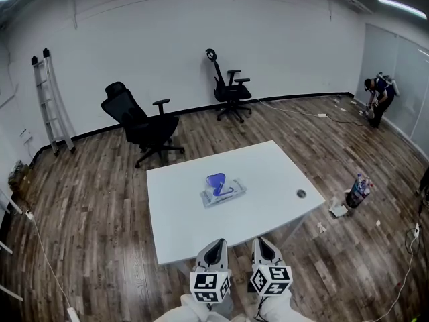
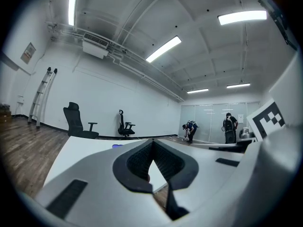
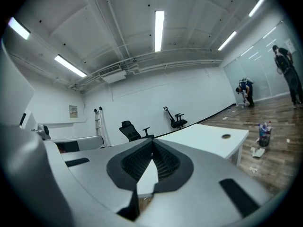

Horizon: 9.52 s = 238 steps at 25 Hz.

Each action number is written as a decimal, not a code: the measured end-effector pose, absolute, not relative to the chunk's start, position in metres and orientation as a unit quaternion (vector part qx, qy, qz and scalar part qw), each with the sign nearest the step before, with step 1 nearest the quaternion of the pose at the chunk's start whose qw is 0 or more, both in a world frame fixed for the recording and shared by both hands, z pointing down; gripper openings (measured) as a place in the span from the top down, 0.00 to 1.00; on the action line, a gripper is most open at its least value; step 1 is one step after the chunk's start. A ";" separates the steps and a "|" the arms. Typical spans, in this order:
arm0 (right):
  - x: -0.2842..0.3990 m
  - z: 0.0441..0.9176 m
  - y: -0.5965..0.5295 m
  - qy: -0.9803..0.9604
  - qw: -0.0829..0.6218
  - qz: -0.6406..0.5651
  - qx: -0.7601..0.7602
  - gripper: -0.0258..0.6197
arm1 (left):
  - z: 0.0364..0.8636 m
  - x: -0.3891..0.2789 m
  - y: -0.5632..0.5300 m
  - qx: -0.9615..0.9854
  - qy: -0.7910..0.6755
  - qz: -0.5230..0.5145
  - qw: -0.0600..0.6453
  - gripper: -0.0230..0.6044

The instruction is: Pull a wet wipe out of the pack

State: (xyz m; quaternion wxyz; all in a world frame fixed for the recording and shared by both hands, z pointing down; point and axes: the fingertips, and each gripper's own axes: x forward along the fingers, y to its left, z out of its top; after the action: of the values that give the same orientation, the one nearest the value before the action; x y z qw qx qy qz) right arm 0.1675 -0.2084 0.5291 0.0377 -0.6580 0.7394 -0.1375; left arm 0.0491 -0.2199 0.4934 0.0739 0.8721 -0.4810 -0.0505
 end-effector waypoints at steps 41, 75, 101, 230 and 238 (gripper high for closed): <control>0.181 0.533 -0.414 0.752 0.021 -0.158 -0.639 0.95 | 0.500 0.063 -0.423 0.857 -0.503 -0.039 0.107 0.97; 0.177 0.571 -0.470 0.789 -0.030 -0.190 -0.583 0.95 | 0.524 0.067 -0.458 0.826 -0.548 -0.019 0.132 0.97; 0.141 0.633 -0.524 0.809 -0.069 -0.234 -0.534 0.85 | 0.544 0.009 -0.451 0.783 -0.608 0.010 0.133 0.97; 0.132 0.573 -0.539 0.830 -0.111 -0.156 -0.524 0.94 | 0.530 -0.007 -0.428 0.766 -0.628 -0.043 0.131 0.97; 0.137 0.551 -0.529 0.832 -0.086 -0.146 -0.528 0.94 | 0.530 -0.003 -0.420 0.769 -0.624 -0.047 0.129 0.97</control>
State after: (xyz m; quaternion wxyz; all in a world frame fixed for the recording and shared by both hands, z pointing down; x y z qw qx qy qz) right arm 0.1369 -0.5294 0.5512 -0.0864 -0.5284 0.8320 -0.1457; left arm -0.0034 -0.4199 0.5295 0.1289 0.7691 -0.6243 -0.0472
